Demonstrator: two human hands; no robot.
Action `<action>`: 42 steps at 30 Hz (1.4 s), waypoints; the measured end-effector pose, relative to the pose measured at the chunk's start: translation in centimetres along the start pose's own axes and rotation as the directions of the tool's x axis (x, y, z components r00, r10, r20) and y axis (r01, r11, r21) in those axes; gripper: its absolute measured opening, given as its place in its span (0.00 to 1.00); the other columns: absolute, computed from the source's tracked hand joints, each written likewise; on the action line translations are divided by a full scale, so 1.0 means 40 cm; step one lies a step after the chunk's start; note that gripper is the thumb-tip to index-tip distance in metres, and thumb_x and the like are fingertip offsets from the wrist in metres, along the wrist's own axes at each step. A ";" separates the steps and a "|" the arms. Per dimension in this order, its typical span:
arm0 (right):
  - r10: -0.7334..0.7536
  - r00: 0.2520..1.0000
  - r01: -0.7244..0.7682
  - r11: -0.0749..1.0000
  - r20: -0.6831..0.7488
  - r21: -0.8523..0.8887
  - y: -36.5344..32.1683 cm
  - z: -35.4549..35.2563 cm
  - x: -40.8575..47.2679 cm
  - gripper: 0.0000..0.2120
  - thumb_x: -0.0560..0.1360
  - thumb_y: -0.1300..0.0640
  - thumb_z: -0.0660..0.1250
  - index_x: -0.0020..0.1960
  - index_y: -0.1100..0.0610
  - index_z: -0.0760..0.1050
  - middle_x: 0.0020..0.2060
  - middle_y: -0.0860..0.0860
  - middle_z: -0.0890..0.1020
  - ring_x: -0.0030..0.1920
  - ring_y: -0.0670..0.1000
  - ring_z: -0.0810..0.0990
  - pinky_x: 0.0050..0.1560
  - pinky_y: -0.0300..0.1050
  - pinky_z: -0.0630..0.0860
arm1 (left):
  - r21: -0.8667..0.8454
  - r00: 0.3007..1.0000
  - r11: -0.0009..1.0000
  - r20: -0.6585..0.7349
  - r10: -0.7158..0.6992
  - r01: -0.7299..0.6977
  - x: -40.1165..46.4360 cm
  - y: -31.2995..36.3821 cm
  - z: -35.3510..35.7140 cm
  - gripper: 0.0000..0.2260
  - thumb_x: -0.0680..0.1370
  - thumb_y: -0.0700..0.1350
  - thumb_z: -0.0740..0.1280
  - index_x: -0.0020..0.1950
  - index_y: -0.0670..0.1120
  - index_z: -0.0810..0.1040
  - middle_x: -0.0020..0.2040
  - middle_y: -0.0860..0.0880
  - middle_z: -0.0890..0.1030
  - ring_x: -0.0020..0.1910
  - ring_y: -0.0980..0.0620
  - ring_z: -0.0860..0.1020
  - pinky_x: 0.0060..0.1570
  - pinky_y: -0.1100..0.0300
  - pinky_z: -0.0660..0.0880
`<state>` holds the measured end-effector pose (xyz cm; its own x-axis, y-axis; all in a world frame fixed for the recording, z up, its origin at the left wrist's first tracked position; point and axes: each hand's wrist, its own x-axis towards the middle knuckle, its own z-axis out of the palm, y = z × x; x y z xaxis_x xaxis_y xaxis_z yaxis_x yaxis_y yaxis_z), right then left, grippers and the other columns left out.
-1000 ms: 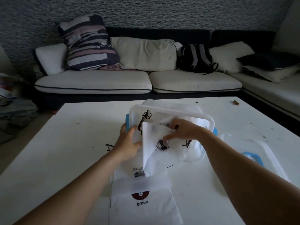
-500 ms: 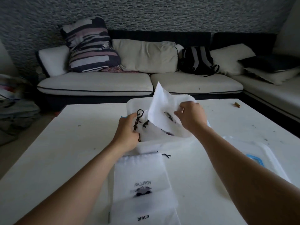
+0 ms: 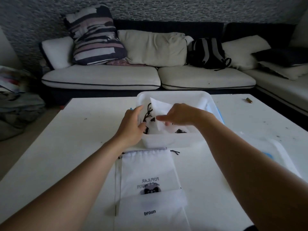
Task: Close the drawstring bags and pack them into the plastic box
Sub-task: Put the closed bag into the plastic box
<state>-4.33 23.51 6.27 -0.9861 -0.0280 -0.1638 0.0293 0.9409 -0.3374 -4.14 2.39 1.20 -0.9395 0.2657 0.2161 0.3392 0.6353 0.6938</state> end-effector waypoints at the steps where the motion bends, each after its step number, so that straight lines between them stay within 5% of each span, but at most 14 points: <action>1: 0.074 0.992 -0.067 0.995 0.099 -0.073 0.013 0.019 0.001 0.34 0.72 0.25 0.58 0.54 0.52 0.84 0.52 0.52 0.84 0.55 0.53 0.80 0.61 0.50 0.73 | -0.004 1.000 1.000 0.003 -0.010 0.010 0.001 0.000 -0.001 0.26 0.82 0.42 0.63 0.79 0.49 0.60 0.65 0.42 0.68 0.64 0.45 0.70 0.58 0.63 0.62; 3: 0.131 0.978 -0.104 0.981 0.162 -0.163 0.059 0.050 0.008 0.41 0.73 0.23 0.50 0.71 0.51 0.73 0.70 0.52 0.75 0.71 0.55 0.71 0.72 0.52 0.63 | -0.011 1.000 1.000 -0.002 -0.001 0.001 -0.003 0.003 -0.001 0.27 0.82 0.43 0.63 0.79 0.50 0.60 0.68 0.41 0.68 0.68 0.44 0.69 0.61 0.62 0.62; 6: -0.037 0.996 0.060 0.962 0.087 -0.266 0.063 0.041 0.006 0.32 0.82 0.34 0.47 0.75 0.53 0.68 0.75 0.55 0.68 0.75 0.57 0.66 0.74 0.52 0.60 | -0.026 0.999 1.000 0.043 0.008 -0.007 -0.014 0.007 -0.011 0.27 0.82 0.47 0.64 0.79 0.48 0.60 0.70 0.45 0.69 0.70 0.46 0.67 0.65 0.60 0.61; 8: -0.063 0.996 0.045 0.970 -0.066 -0.239 0.016 0.003 -0.020 0.24 0.85 0.41 0.49 0.69 0.54 0.72 0.66 0.59 0.77 0.67 0.60 0.73 0.66 0.54 0.69 | -0.060 0.996 0.998 0.092 -0.014 0.020 -0.010 -0.001 -0.020 0.24 0.80 0.55 0.64 0.73 0.46 0.66 0.60 0.50 0.75 0.62 0.46 0.72 0.65 0.56 0.66; 10: -0.115 0.945 0.070 0.986 -0.307 -0.154 -0.048 -0.031 -0.055 0.28 0.82 0.36 0.51 0.47 0.56 0.79 0.44 0.56 0.82 0.49 0.59 0.79 0.51 0.52 0.75 | -0.070 0.995 0.997 0.099 -0.031 0.038 -0.006 -0.020 -0.031 0.24 0.76 0.63 0.59 0.60 0.45 0.69 0.55 0.43 0.77 0.54 0.45 0.75 0.62 0.47 0.71; 12: -0.209 0.876 0.263 0.962 -0.435 0.068 -0.116 -0.041 -0.096 0.31 0.78 0.33 0.58 0.34 0.58 0.79 0.31 0.53 0.81 0.36 0.53 0.80 0.41 0.47 0.76 | -0.040 0.990 0.996 0.120 -0.078 0.084 -0.009 -0.034 -0.042 0.19 0.78 0.62 0.58 0.55 0.46 0.66 0.51 0.44 0.74 0.51 0.46 0.73 0.55 0.50 0.69; 15: -0.455 0.854 0.501 0.850 -0.254 0.162 -0.186 0.012 -0.158 0.19 0.76 0.43 0.71 0.33 0.56 0.81 0.27 0.49 0.82 0.27 0.46 0.80 0.34 0.36 0.74 | -0.062 0.989 0.995 0.130 -0.073 0.081 -0.014 -0.031 -0.057 0.21 0.79 0.59 0.58 0.63 0.45 0.70 0.56 0.45 0.79 0.54 0.49 0.76 0.55 0.52 0.72; 18: -0.456 0.882 0.447 0.890 0.118 0.090 -0.185 0.120 -0.162 0.13 0.73 0.47 0.75 0.49 0.56 0.84 0.45 0.52 0.87 0.31 0.47 0.84 0.40 0.32 0.76 | -0.081 0.996 0.995 -0.067 -0.064 0.058 -0.028 -0.036 -0.072 0.17 0.80 0.48 0.64 0.68 0.45 0.74 0.61 0.45 0.81 0.60 0.47 0.79 0.61 0.53 0.74; 21: -0.256 0.913 0.320 0.932 0.317 -0.169 -0.150 0.223 -0.149 0.45 0.67 0.41 0.78 0.76 0.56 0.62 0.70 0.54 0.75 0.51 0.52 0.84 0.61 0.48 0.77 | 0.132 0.978 0.975 -0.133 -0.160 0.177 -0.069 -0.057 -0.104 0.16 0.78 0.45 0.68 0.66 0.45 0.76 0.60 0.48 0.80 0.57 0.47 0.79 0.57 0.55 0.76; 26: -0.162 0.952 0.219 0.954 0.260 -0.206 -0.105 0.296 -0.104 0.63 0.59 0.35 0.81 0.80 0.56 0.48 0.70 0.56 0.70 0.64 0.59 0.75 0.66 0.53 0.72 | 0.396 0.715 0.780 0.334 -0.614 0.484 -0.165 -0.095 -0.102 0.15 0.72 0.50 0.78 0.42 0.43 0.75 0.39 0.46 0.75 0.38 0.45 0.77 0.37 0.55 0.78; 30: -0.121 0.971 0.133 0.990 0.208 -0.046 -0.113 0.293 -0.079 0.31 0.62 0.46 0.83 0.59 0.57 0.75 0.53 0.55 0.79 0.49 0.54 0.80 0.44 0.43 0.78 | 0.447 0.752 0.797 0.331 -0.570 0.407 -0.192 -0.117 -0.038 0.26 0.68 0.53 0.80 0.57 0.42 0.74 0.53 0.44 0.80 0.48 0.46 0.80 0.44 0.55 0.79; 32: -0.122 0.973 0.109 0.991 0.198 0.075 -0.113 0.293 -0.067 0.16 0.66 0.53 0.82 0.42 0.56 0.77 0.46 0.56 0.81 0.40 0.54 0.83 0.34 0.43 0.81 | 0.500 0.770 0.784 0.310 -0.557 0.367 -0.189 -0.126 -0.016 0.30 0.68 0.57 0.79 0.60 0.40 0.75 0.58 0.43 0.80 0.54 0.46 0.79 0.51 0.56 0.77; 37: -0.028 0.998 -0.003 0.896 0.064 0.445 -0.112 0.226 -0.052 0.09 0.70 0.65 0.78 0.44 0.66 0.79 0.37 0.58 0.78 0.34 0.55 0.82 0.35 0.51 0.84 | 0.371 0.790 0.825 0.292 -0.540 0.427 -0.181 -0.152 -0.009 0.25 0.72 0.55 0.76 0.59 0.38 0.76 0.54 0.43 0.81 0.52 0.45 0.80 0.51 0.55 0.77; 42: -0.004 1.000 0.010 0.888 -0.012 0.460 -0.108 0.186 -0.071 0.06 0.74 0.64 0.74 0.40 0.62 0.79 0.32 0.59 0.82 0.32 0.55 0.85 0.30 0.46 0.82 | 0.132 0.804 0.835 0.226 -0.550 0.534 -0.151 -0.181 -0.094 0.13 0.72 0.45 0.79 0.38 0.39 0.77 0.30 0.45 0.79 0.27 0.50 0.77 0.30 0.60 0.76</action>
<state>-0.44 17.01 1.30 -0.9882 -0.0280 -0.1508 0.0917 0.6802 -0.7273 -1.08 -6.53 -2.55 -0.9314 0.0279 -0.3629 -0.2124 0.7680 0.6041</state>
